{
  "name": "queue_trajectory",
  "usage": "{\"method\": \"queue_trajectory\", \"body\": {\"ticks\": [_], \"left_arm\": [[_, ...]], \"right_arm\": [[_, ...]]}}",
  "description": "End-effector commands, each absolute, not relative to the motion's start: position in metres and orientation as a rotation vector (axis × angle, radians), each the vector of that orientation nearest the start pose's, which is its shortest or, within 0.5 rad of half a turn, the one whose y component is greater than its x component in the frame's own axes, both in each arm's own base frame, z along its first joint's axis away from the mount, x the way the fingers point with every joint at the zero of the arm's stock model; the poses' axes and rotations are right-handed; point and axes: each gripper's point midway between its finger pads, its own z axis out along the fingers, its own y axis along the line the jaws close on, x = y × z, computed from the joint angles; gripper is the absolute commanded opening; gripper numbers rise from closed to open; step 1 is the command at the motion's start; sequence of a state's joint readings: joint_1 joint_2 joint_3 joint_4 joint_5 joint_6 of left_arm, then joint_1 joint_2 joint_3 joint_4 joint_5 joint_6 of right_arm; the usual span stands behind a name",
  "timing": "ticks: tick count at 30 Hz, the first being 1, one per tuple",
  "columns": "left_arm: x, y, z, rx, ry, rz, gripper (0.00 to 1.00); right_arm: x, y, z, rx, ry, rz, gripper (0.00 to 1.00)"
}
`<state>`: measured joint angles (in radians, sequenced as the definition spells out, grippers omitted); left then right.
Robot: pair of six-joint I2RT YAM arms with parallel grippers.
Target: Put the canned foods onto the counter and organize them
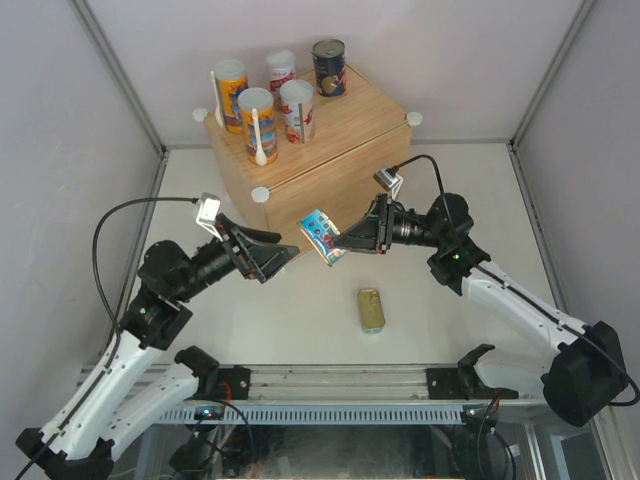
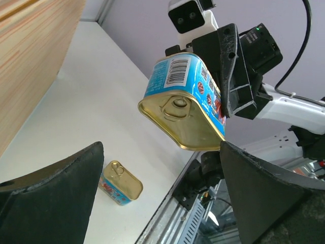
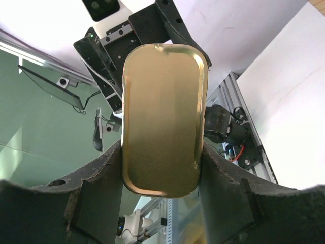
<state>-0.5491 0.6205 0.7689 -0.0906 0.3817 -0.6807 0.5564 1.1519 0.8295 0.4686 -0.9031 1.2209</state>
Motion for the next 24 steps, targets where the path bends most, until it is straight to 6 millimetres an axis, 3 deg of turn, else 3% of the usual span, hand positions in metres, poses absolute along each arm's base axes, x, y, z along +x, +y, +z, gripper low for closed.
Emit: {"method": "queue_trajectory", "body": {"ticks": [1, 24], "left_arm": [[0.172, -0.222, 0.386, 0.278, 1.525, -1.34, 1.0], [0.179, -0.241, 0.414, 0.278, 1.44, -1.485, 0.98]], "right_arm": [[0.171, 0.3, 0.394, -0.445, 1.649, 1.999, 0.0], [0.167, 0.322, 0.407, -0.494, 1.597, 2.06, 0.0]]}}
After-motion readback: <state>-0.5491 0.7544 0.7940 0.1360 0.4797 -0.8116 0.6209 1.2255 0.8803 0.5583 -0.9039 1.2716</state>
